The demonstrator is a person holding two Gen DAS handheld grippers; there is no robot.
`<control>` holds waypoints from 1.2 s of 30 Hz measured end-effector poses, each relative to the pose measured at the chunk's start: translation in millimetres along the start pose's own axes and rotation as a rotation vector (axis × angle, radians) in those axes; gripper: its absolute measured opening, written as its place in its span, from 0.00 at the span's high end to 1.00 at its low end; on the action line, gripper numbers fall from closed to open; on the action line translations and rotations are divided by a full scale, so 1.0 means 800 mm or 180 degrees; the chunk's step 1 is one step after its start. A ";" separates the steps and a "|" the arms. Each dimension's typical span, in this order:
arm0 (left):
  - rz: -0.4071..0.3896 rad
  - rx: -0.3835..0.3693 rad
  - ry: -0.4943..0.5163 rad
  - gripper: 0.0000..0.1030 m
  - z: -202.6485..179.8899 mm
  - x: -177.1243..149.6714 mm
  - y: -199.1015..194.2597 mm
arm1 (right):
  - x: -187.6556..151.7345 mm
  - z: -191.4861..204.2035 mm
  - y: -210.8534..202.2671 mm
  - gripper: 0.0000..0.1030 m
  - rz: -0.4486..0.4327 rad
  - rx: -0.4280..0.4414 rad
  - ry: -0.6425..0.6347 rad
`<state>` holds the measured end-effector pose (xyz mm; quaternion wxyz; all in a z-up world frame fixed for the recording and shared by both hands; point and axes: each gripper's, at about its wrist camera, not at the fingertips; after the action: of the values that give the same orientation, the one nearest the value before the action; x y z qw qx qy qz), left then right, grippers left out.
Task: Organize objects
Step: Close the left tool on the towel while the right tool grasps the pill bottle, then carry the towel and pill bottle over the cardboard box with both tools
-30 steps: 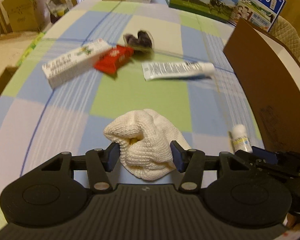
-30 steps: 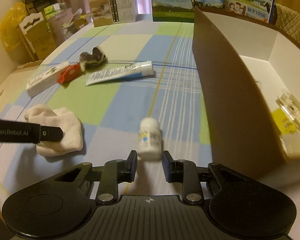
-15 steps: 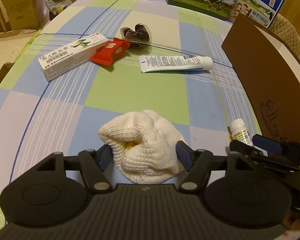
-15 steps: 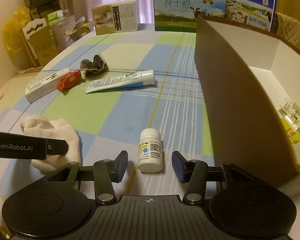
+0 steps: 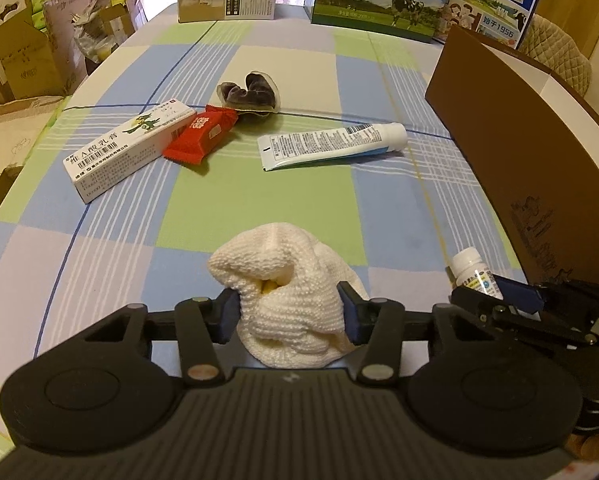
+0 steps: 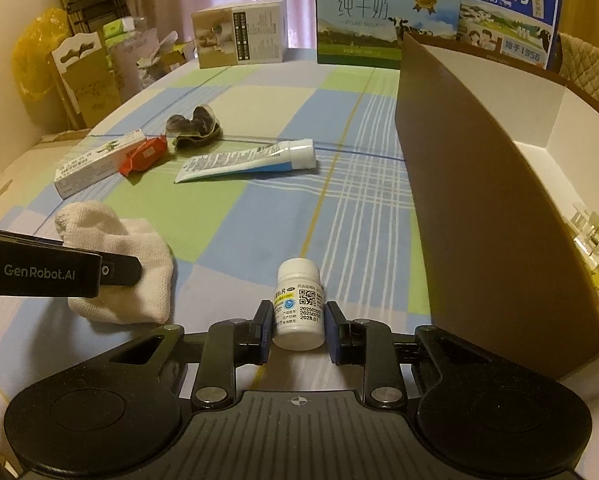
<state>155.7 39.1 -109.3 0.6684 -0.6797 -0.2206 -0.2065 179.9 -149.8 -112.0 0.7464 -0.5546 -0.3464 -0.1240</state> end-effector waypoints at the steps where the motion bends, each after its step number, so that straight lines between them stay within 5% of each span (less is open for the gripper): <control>1: -0.0007 -0.0001 0.0008 0.58 0.000 0.001 -0.001 | 0.001 0.000 -0.004 0.77 -0.0016 0.0020 0.0016; 17: -0.0469 -0.0159 0.0073 0.60 -0.020 0.022 -0.077 | 0.021 -0.002 -0.100 0.77 -0.0394 0.0277 0.0197; 36: -0.0917 -0.0978 0.0473 0.60 -0.176 0.093 -0.138 | 0.073 -0.156 -0.214 0.77 -0.0942 -0.0224 0.0781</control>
<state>155.2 -99.2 26.4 0.5350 -0.7179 -0.2315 -0.3804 172.2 -313.2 35.4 0.7367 -0.5042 -0.3260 -0.3110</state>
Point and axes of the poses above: each gripper's, at about its wrist camera, not at the fingertips, and y roughly the way its jaws point, z to its left, x to its top, and after that the axes turned 7 degrees about y, right-handed
